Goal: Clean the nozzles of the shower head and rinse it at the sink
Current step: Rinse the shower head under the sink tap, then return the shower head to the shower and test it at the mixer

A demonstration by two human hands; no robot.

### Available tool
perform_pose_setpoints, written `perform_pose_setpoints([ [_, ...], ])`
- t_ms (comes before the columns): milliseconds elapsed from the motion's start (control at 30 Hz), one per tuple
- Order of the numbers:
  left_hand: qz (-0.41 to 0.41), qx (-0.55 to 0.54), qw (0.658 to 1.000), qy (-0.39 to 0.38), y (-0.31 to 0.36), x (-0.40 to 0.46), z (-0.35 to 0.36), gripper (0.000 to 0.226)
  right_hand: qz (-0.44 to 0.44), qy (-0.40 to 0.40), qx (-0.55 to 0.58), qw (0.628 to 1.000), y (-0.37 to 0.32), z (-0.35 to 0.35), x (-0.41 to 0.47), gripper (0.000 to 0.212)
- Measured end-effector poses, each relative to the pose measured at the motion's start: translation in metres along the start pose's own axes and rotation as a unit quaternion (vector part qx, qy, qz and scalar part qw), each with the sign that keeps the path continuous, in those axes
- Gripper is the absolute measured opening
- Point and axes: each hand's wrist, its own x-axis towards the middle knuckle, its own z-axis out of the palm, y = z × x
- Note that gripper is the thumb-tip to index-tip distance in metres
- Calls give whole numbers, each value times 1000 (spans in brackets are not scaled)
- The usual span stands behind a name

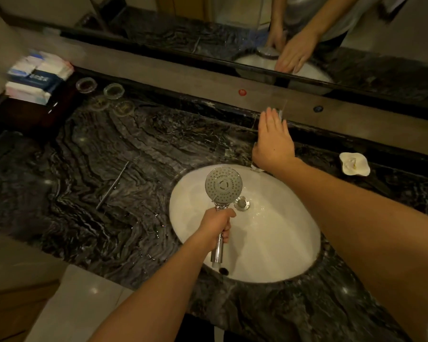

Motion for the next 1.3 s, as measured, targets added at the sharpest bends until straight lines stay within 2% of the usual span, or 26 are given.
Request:
perform_pose_setpoints([
  [200, 14, -7, 1000, 19, 8, -16, -23, 24, 30, -16, 7, 999, -12, -9, -13, 88],
  [267, 30, -8, 999, 39, 9, -22, -28, 22, 45, 1, 54, 998, -21, -17, -24, 79],
  [333, 43, -12, 997, 59, 8, -31, -33, 20, 47, 37, 109, 992, -36, -25, -39, 61],
  [433, 48, -27, 996, 71, 3, -47, -39, 18, 15, 49, 145, 988, -63, -23, -71, 54],
  [733, 85, -88, 985, 123, -37, -107, -53, 25, -47, -93, 124, 987, -88, 21, -181, 59],
  [833, 100, -122, 974, 162, -63, -136, -49, 27, -99, -125, 95, 983, -83, 26, -211, 56],
  [1000, 118, -180, 951, 224, -118, -192, -45, 33, -208, -122, 99, 966, -86, 27, -255, 49],
  [1133, 119, -218, 929, 274, -166, -232, -51, 34, -269, -151, 108, 945, -109, 26, -296, 47],
  [1300, 129, -282, 895, 321, -223, -285, -63, 36, -368, -180, 71, 909, -149, 25, -351, 54],
])
